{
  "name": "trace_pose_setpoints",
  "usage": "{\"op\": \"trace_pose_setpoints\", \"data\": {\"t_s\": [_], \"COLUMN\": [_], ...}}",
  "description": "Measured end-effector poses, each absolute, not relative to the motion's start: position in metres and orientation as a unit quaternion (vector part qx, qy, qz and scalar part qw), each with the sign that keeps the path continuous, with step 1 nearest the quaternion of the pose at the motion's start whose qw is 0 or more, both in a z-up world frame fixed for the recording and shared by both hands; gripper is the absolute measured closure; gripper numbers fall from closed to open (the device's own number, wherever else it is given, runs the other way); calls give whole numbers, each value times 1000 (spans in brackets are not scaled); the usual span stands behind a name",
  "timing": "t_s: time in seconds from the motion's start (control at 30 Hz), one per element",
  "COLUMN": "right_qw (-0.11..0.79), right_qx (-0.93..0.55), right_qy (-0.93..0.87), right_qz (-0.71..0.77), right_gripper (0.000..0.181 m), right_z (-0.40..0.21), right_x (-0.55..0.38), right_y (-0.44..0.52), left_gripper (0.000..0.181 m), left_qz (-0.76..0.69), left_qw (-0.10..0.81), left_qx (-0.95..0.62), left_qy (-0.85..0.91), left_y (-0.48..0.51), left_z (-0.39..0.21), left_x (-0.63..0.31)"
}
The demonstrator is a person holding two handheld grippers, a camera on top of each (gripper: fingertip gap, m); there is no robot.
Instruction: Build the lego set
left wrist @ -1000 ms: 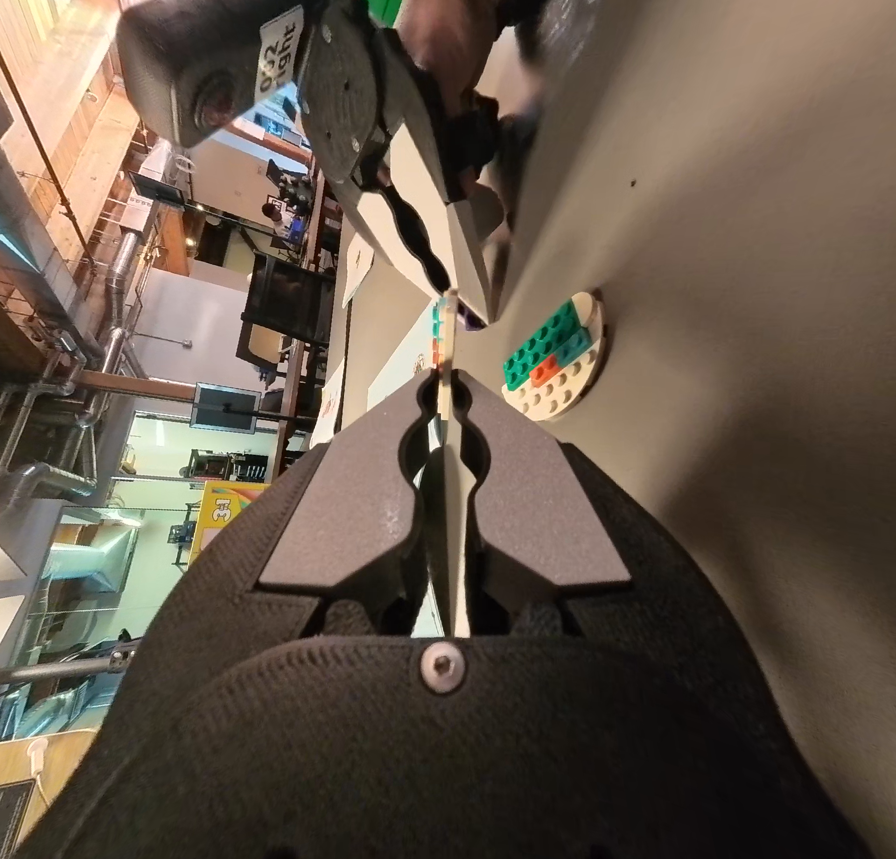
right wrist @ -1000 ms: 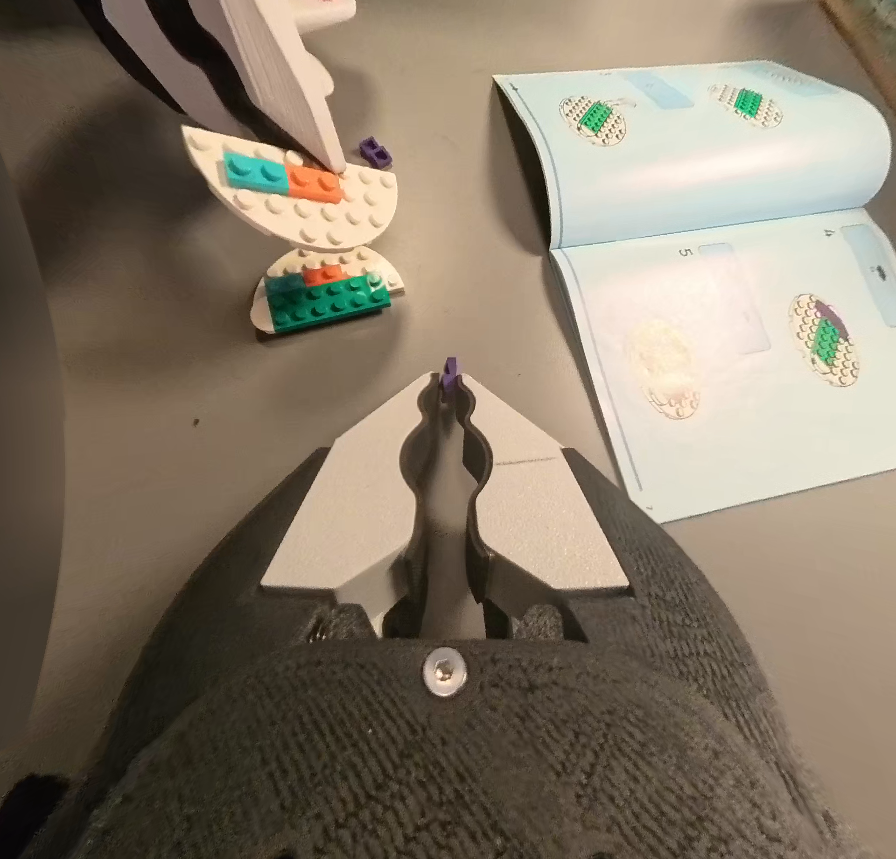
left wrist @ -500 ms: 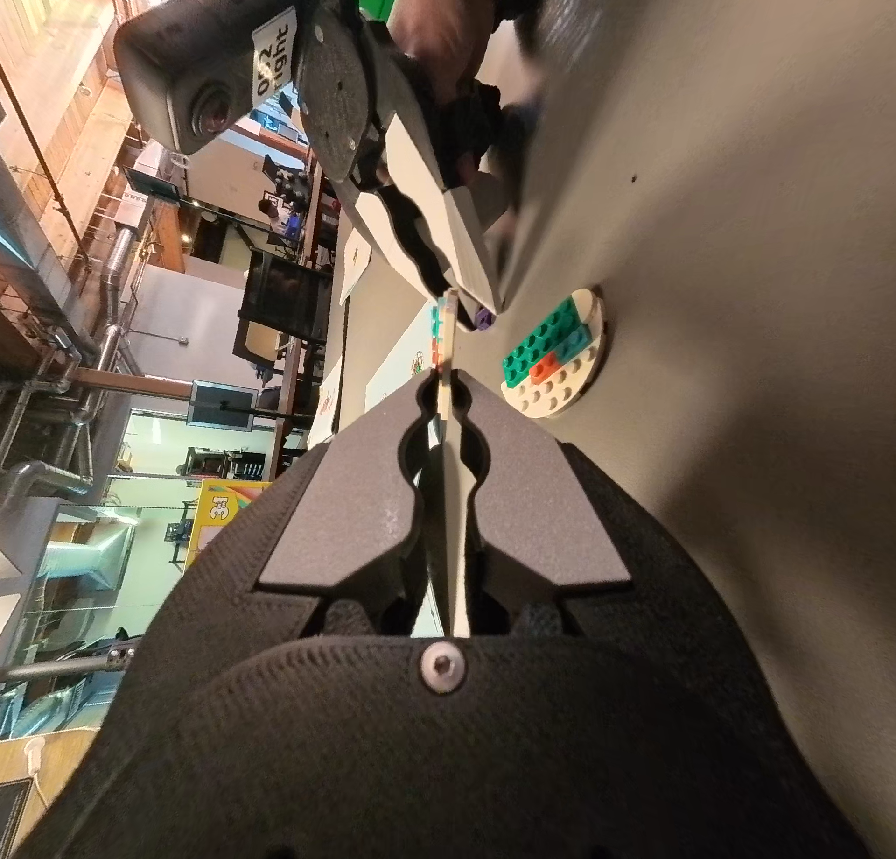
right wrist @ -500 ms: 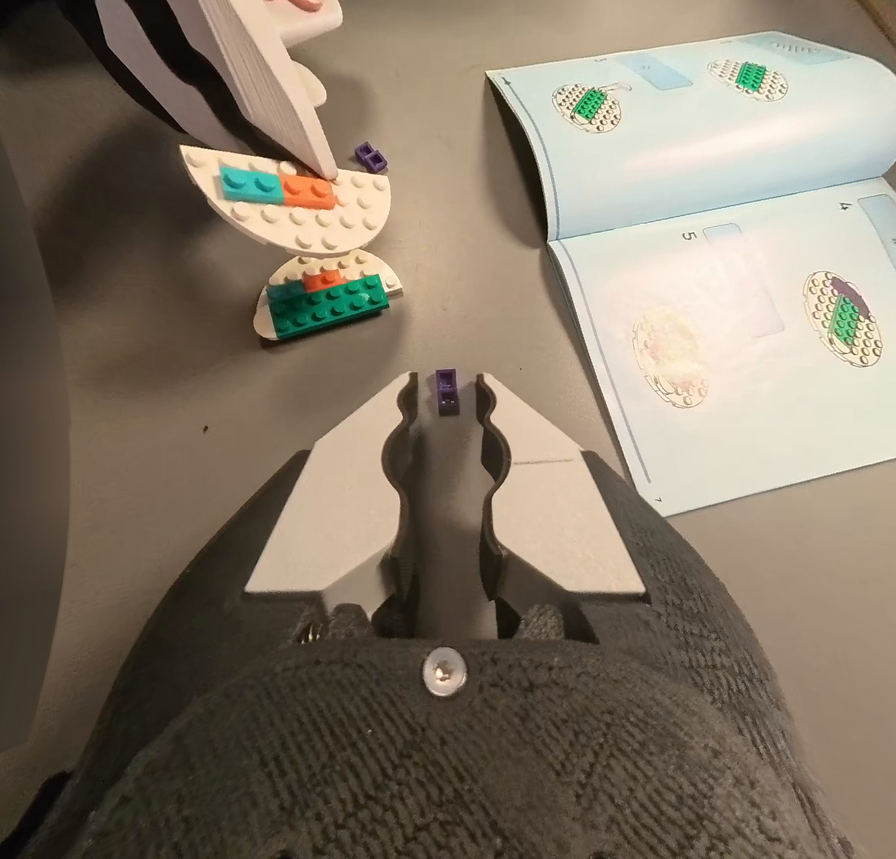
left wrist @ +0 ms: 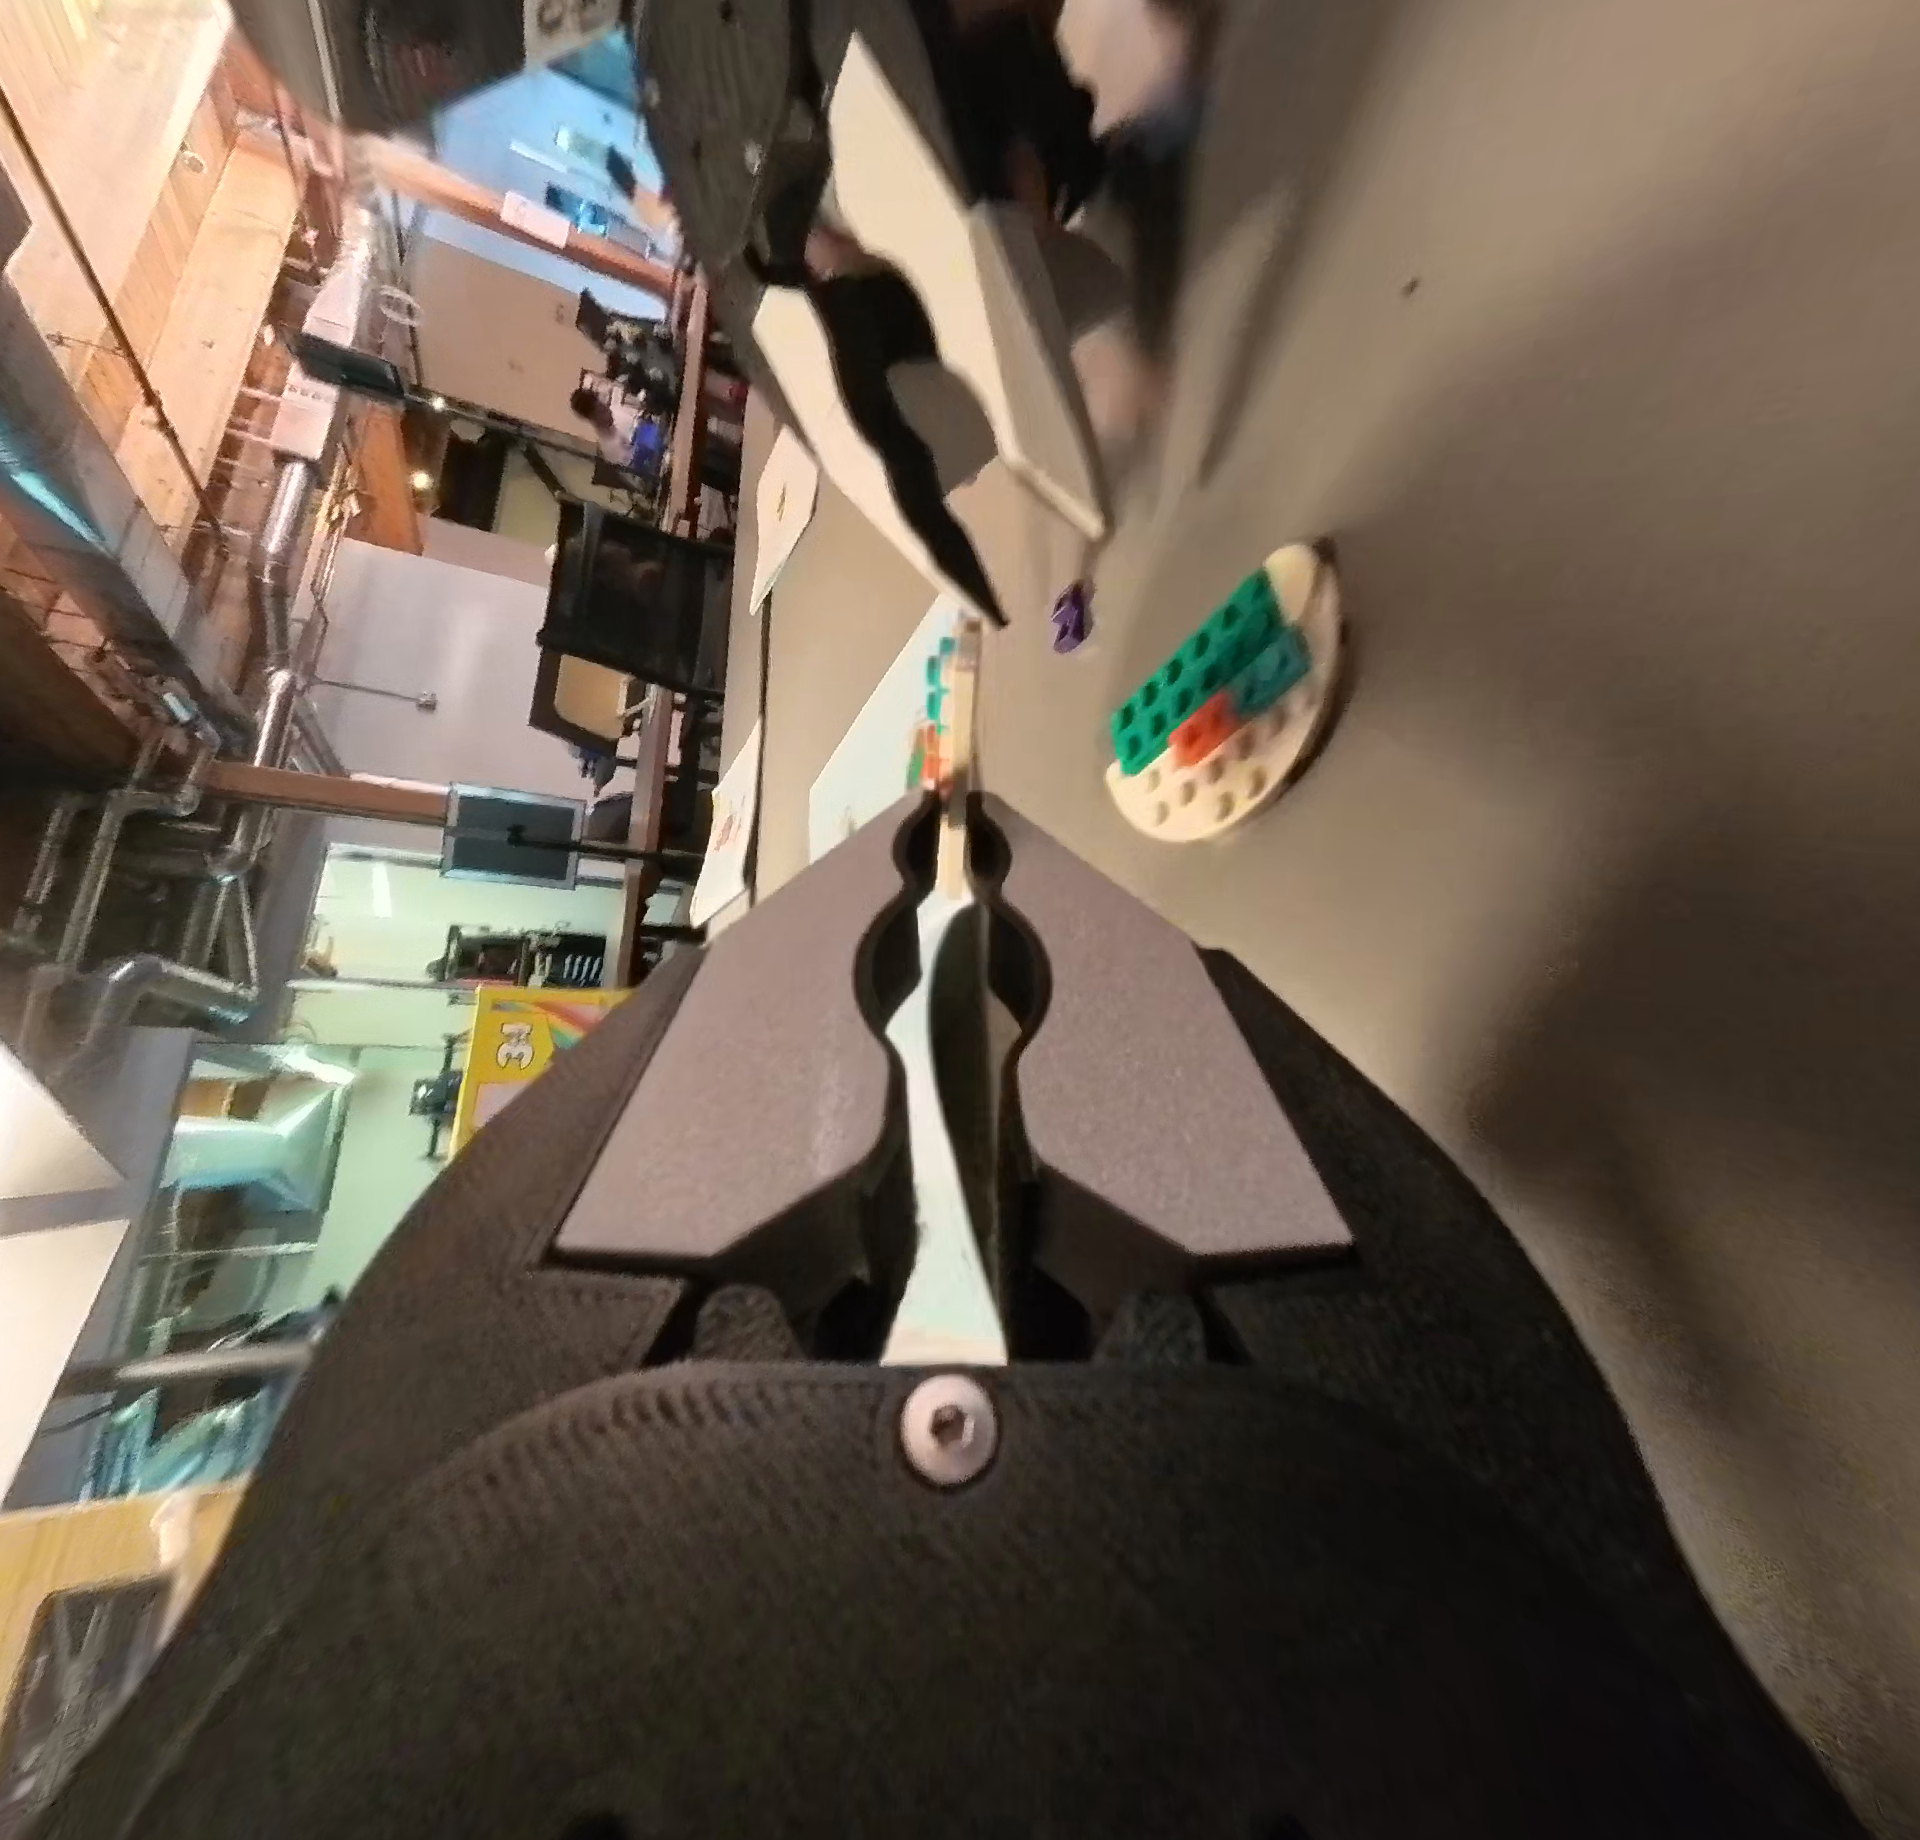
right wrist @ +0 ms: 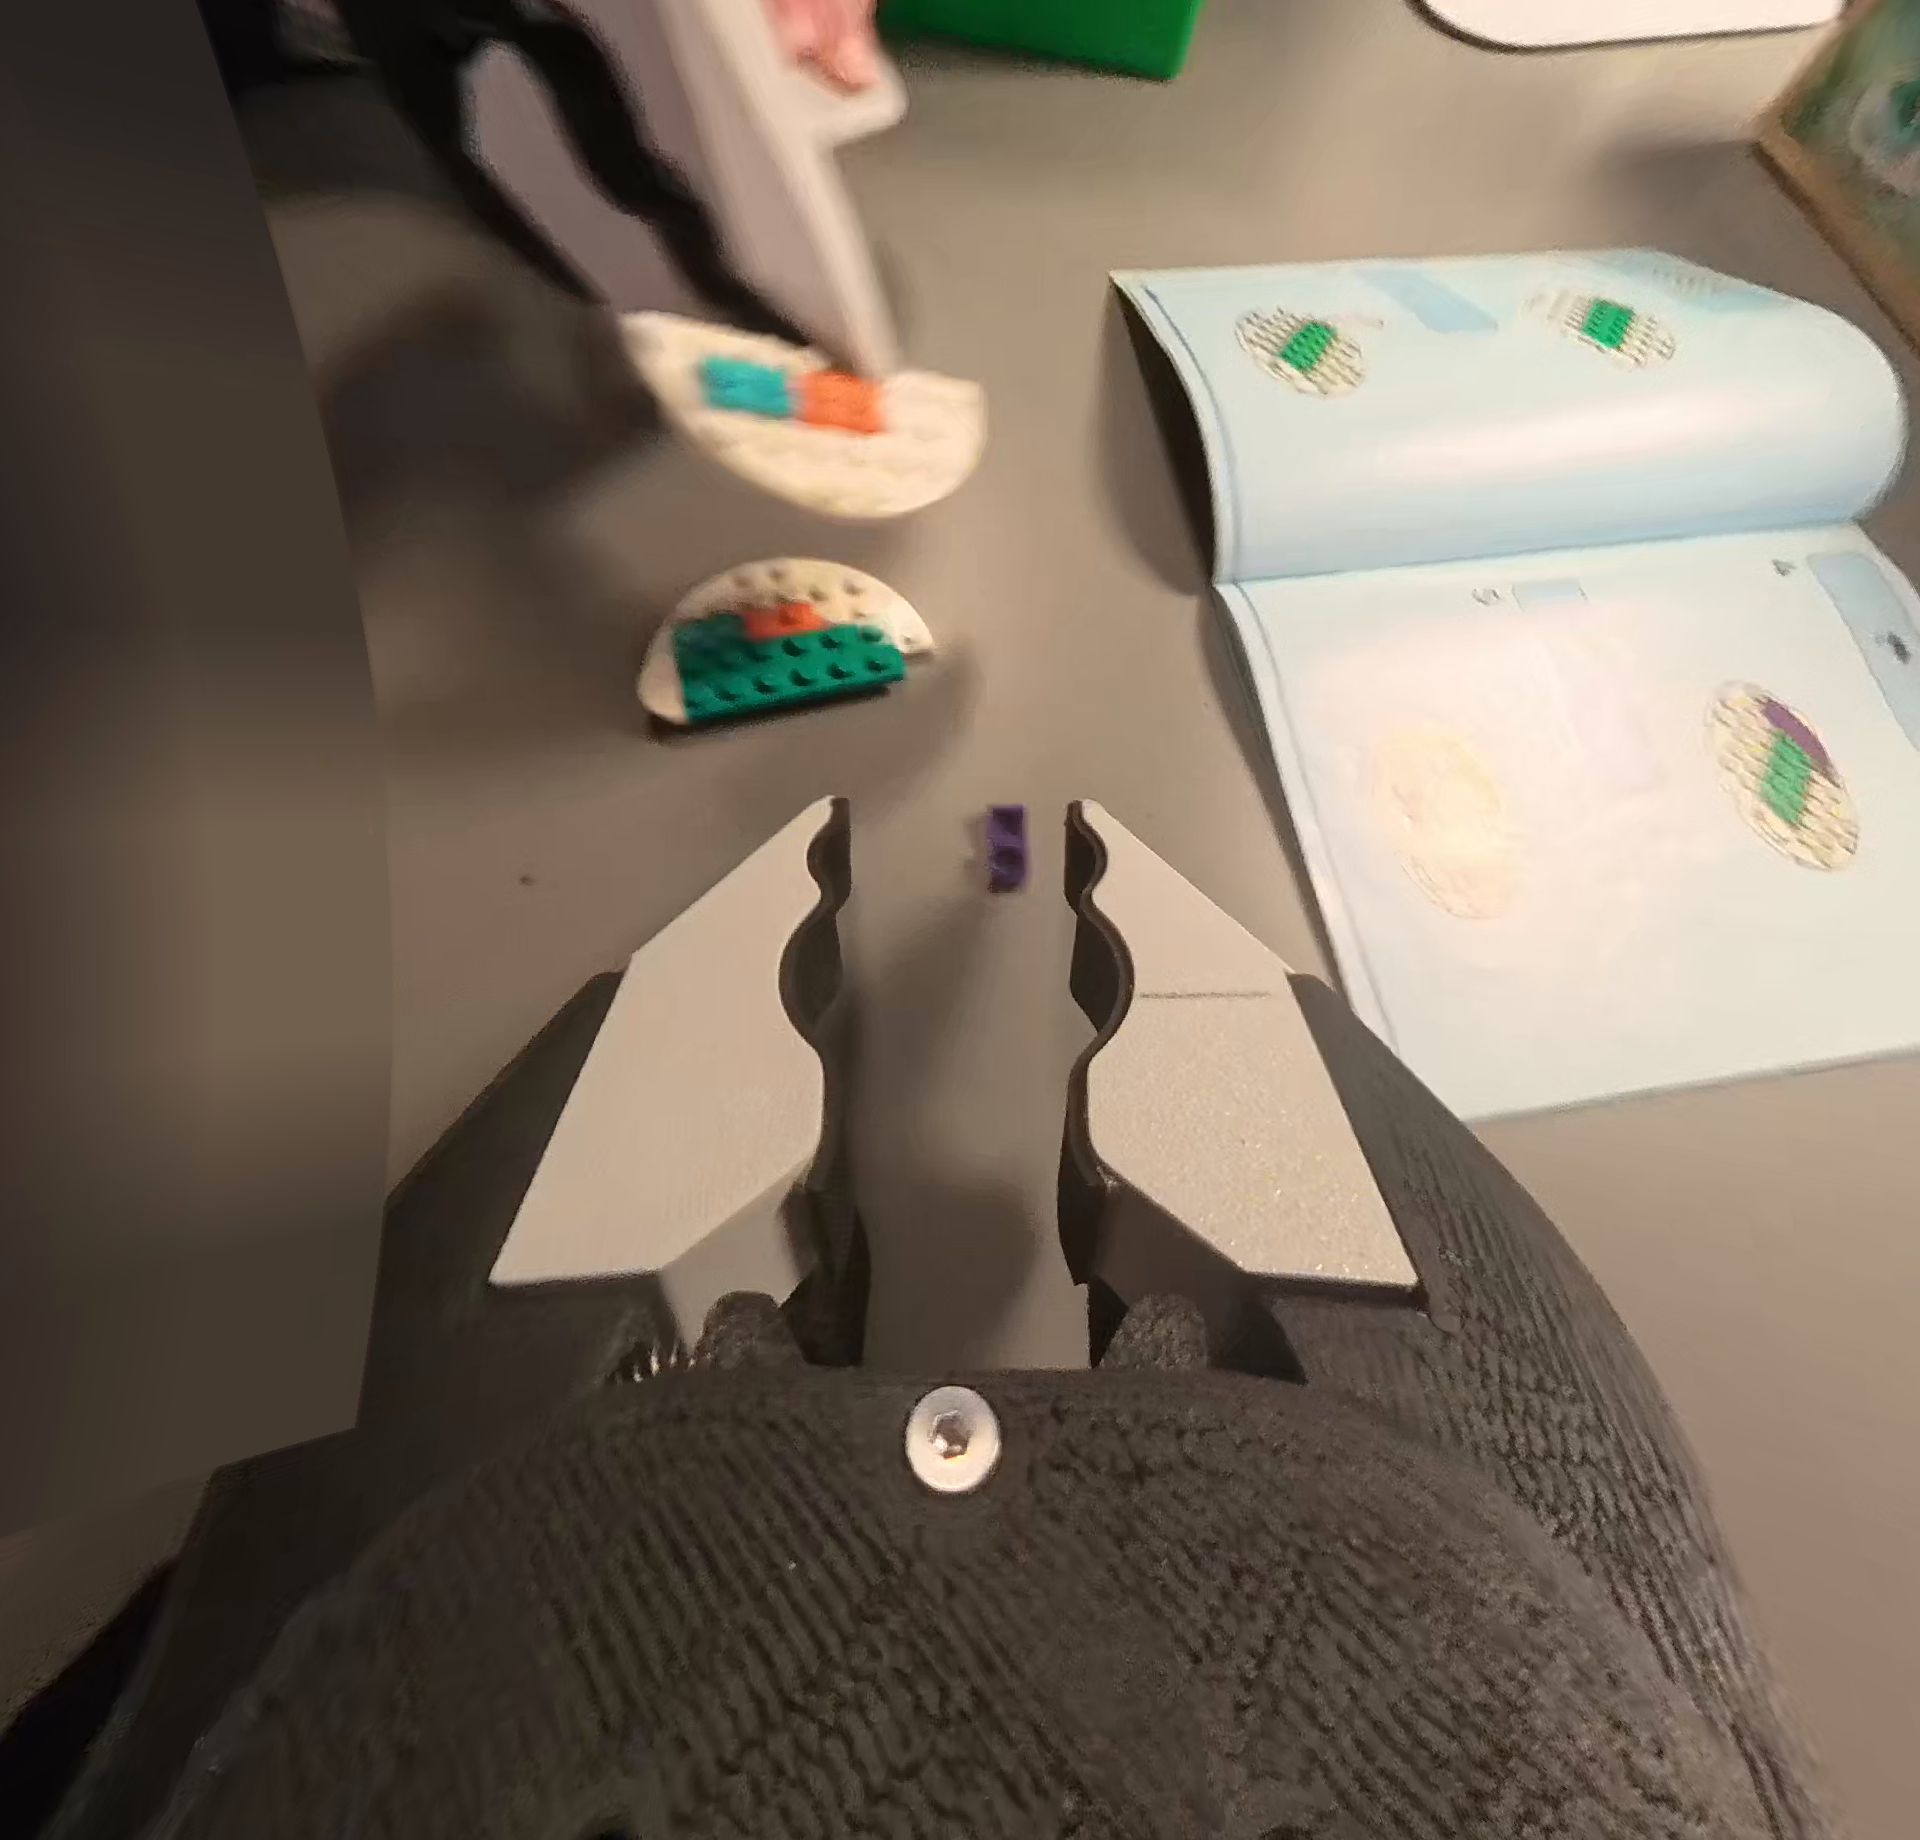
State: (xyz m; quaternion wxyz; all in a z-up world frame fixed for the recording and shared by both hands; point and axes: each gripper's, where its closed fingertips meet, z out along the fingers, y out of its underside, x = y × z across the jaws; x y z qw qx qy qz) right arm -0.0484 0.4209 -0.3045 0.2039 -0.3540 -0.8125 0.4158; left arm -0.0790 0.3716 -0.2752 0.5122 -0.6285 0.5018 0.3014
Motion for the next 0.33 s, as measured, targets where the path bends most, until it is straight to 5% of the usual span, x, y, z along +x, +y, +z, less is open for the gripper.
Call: {"op": "trace_pose_setpoints", "data": {"t_s": [0.33], "right_qw": [200], "right_qx": [-302], "right_qy": [-815], "right_qz": [452], "right_gripper": [104], "right_z": [-293], "right_x": [-48], "right_y": [367], "left_gripper": [177], "left_qz": [339], "left_qw": [527], "left_qx": [-619], "left_qy": [472], "left_y": [369], "left_z": [-256], "left_x": [-92]}}
